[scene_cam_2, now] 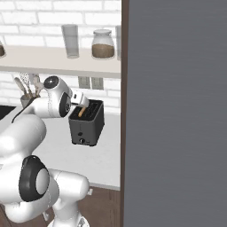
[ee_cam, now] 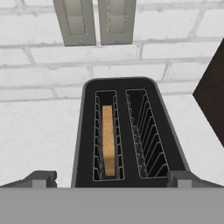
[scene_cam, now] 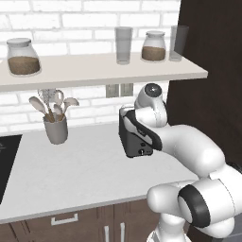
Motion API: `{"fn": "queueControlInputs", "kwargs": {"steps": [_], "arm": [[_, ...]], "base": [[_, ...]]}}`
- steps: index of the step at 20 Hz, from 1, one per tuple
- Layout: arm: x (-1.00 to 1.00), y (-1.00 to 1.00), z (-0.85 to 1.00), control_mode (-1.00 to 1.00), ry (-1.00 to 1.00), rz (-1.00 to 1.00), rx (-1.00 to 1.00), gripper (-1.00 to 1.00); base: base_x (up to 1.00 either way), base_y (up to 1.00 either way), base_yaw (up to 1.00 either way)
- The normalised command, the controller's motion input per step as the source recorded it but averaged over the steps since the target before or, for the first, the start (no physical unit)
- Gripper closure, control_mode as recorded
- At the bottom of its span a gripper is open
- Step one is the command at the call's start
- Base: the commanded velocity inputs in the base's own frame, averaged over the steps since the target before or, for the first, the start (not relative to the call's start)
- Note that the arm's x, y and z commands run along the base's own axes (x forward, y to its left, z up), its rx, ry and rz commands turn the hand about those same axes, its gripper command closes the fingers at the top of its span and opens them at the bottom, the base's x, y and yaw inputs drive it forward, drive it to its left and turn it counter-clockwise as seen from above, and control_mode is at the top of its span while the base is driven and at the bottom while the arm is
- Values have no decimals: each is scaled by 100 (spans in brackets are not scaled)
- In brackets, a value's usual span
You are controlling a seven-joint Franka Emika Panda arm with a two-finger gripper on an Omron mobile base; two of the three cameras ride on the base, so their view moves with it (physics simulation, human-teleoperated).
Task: Start the toaster. Once the lever pops up, take the bread to the plate on the dining counter.
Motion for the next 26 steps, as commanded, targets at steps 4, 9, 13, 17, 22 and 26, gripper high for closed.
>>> {"fn": "queueControlInputs", "kwargs": {"steps": [4, 9, 13, 17, 22, 26], "arm": [[0, 0, 0, -100, 0, 0, 0, -100], [0, 0, 0, -100, 0, 0, 0, -100], [0, 0, 0, -100, 0, 0, 0, -100], [0, 0, 0, -100, 0, 0, 0, -100], [0, 0, 0, -100, 0, 0, 0, -100], [0, 0, 0, -100, 0, 0, 0, -100]], "base": [[0, 0, 0], [0, 0, 0], [0, 0, 0], [0, 0, 0], [0, 0, 0], [0, 0, 0]]}}
